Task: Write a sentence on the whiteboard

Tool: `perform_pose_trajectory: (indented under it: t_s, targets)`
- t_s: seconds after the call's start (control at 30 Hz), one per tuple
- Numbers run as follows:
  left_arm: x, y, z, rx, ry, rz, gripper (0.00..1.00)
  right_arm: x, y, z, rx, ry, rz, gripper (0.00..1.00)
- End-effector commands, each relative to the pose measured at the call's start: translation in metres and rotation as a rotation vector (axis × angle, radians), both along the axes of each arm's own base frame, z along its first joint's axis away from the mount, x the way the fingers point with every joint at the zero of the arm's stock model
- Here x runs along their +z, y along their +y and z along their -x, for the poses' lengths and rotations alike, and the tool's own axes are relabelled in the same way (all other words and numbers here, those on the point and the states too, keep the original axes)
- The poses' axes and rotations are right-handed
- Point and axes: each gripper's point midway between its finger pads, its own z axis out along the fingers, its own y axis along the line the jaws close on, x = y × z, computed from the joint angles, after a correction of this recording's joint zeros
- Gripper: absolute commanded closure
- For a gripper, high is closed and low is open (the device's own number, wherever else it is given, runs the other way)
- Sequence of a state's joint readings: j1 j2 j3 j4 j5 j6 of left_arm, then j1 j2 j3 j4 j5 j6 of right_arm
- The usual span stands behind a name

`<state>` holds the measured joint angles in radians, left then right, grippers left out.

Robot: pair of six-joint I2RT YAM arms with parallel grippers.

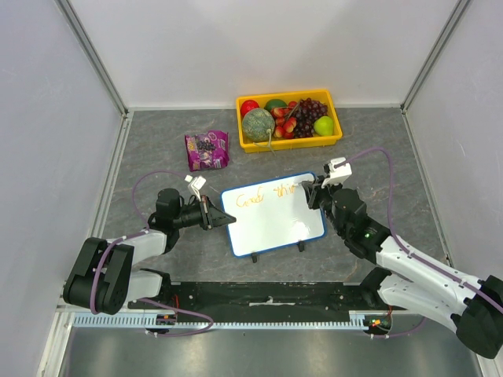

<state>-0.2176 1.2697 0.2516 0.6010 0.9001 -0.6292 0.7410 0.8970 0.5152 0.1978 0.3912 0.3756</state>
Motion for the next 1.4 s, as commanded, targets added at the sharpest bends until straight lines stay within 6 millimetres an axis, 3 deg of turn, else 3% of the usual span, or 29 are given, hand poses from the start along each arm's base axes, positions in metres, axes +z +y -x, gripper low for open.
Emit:
perform_pose_trajectory:
  t_s: [0.0,0.63,0.83,1.13,1.37]
  targets:
    - [-0.030,0.017,-0.017,0.138,0.045,-0.117,0.98,-0.004,-0.015,-0.007,-0.064,0.012,0.060,1.00]
    - [-0.031,0.018,-0.018,0.142,0.046,-0.118,0.98,-0.036,-0.014,0.021,0.019,0.102,0.036,1.00]
    - [-0.031,0.018,-0.017,0.142,0.048,-0.119,0.98,-0.020,-0.015,0.021,0.014,0.072,0.004,1.00]
    - [-0.031,0.018,-0.018,0.142,0.046,-0.118,0.98,0.027,-0.015,0.014,-0.006,-0.028,-0.061,1.00]
    - [-0.031,0.018,-0.017,0.142,0.049,-0.119,0.98,0.033,-0.022,0.002,-0.065,-0.046,-0.042,1.00]
